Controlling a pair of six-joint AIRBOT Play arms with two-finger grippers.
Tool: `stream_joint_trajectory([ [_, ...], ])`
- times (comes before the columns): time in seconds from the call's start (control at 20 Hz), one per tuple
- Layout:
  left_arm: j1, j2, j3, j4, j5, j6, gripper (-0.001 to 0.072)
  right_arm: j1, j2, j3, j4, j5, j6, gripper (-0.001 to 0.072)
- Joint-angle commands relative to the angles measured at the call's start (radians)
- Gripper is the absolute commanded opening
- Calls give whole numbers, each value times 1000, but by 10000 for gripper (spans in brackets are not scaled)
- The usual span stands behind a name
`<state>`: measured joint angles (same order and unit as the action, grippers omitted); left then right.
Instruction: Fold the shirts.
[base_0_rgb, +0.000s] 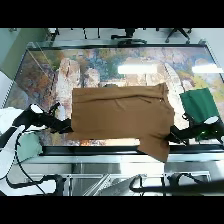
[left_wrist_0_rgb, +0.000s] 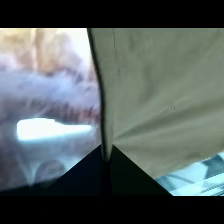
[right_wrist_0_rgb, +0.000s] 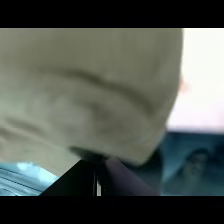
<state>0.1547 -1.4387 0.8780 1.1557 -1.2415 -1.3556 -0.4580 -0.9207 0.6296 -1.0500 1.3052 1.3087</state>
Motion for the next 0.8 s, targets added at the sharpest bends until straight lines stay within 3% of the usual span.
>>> stream_joint_trajectory([
  [0.0, 3, 50, -2, 163, -127, -71, 11, -2, 112, -5, -136, 74, 121, 17],
  [0.2, 3, 52, 23, 149, -212, -71, 11, -2, 217, 17, -117, 58, 105, 16],
  [0.35, 2, 51, 164, 47, -192, -70, 11, -2, 204, 121, 77, -37, -48, 16],
  [0.5, -18, 13, 351, -8, -180, -70, 11, 13, 98, 228, 315, -137, -195, 16],
  [0.75, -76, -196, 594, -2, -158, -72, 11, 142, -180, 425, 378, -331, -296, 17],
])
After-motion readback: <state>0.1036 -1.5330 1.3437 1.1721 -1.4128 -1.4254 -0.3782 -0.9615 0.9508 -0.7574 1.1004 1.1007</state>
